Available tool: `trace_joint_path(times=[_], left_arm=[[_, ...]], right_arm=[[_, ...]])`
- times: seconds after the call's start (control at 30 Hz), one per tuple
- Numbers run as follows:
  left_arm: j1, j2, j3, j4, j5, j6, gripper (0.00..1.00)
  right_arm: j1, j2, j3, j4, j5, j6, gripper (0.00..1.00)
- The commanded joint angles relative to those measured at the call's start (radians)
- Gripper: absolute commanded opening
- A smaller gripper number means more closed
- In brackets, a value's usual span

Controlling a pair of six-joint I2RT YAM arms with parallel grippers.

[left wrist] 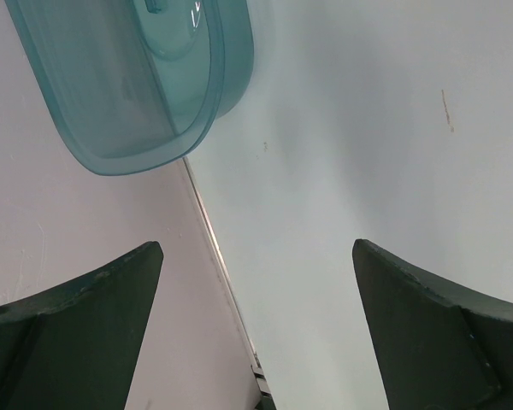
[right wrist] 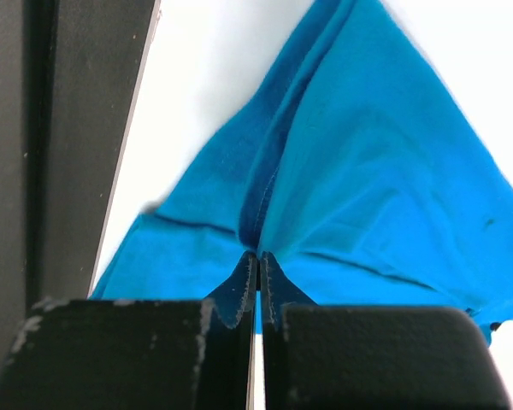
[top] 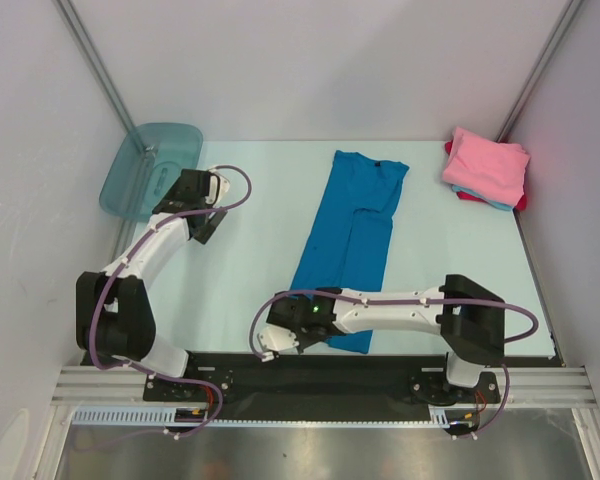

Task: Fold and stack the t-shirts
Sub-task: Fold the tshirt

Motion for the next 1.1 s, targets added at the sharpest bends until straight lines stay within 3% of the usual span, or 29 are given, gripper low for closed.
trace_joint_path(times=[0.0,0.4,1.07], left_arm=[[0.008,0.003,0.041,0.011,-0.016,-0.016,1.00],[0.008,0.001,0.047,0.003,-0.021,-0.014,1.00],[0.002,-0.002,0.050,-0.001,-0.022,-0.014,1.00]], right_arm=[[0.012,-0.058,0.029,-0.054,0.009,0.023,0.00],[0.038,-0.114,0.033,-0.129,-0.046,0.035,0.00],[0.051,-0.006,-0.089,-0.069,-0.138,0.043,0.00]])
